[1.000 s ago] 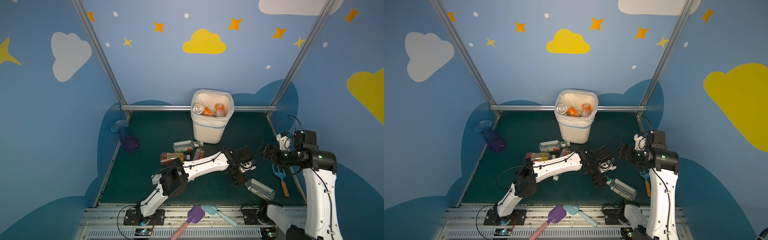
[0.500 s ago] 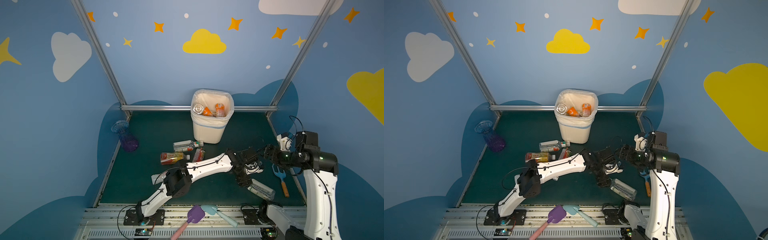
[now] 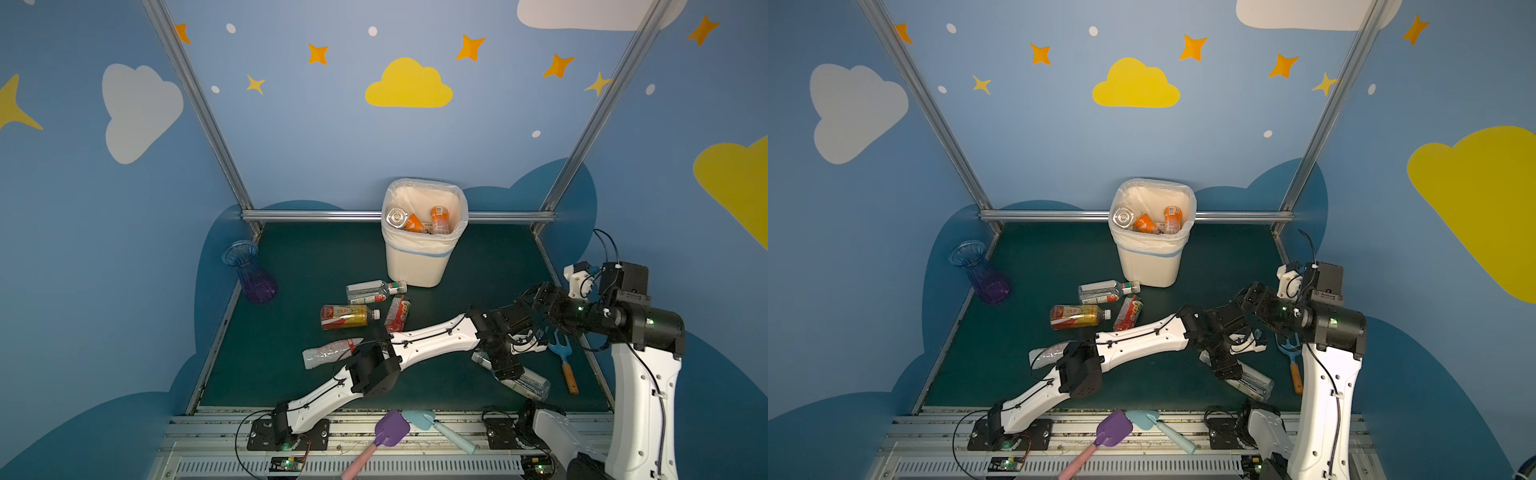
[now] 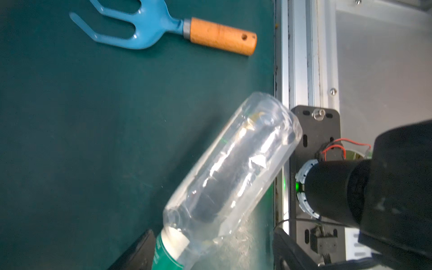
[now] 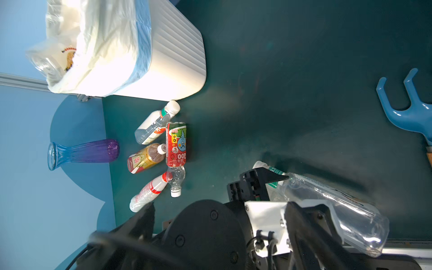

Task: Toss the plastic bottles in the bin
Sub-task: 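Close the left gripper around the clear green-cap bottle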

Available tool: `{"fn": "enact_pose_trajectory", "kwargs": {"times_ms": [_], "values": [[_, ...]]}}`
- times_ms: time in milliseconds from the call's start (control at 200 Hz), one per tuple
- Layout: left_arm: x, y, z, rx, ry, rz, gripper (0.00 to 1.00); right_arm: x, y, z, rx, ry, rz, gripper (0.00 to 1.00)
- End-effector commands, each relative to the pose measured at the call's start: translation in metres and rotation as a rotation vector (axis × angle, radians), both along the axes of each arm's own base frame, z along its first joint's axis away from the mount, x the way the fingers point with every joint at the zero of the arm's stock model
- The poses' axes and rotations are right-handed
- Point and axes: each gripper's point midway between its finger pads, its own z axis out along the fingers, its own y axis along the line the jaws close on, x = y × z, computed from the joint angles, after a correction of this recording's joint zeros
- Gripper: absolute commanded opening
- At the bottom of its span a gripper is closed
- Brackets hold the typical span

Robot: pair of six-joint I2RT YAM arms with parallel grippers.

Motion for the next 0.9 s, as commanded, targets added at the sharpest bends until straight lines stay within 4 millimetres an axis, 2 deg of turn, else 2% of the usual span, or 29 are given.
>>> {"fn": "enact_pose_trajectory", "kwargs": {"times_ms": [0,280,601,891], "values": [[-0.01,-0.005,-0.025,0.035,0.026,-0.027,0.8,-0.002,0.016,0.022,0.068,-0.071,0.055,0.88],[-0.027,0.005,-0.047,0.101,0.058,-0.094,0.81,-0.005,0.02,0.021,0.075,-0.057,0.07,0.88],[-0.025,-0.001,-0.055,0.1,0.052,-0.093,0.81,-0.006,0.019,0.032,0.074,-0.082,0.046,0.88],[-0.023,0.003,-0.069,0.133,0.032,-0.087,0.8,-0.014,-0.012,0.053,-0.106,-0.124,-0.08,0.89]]}}
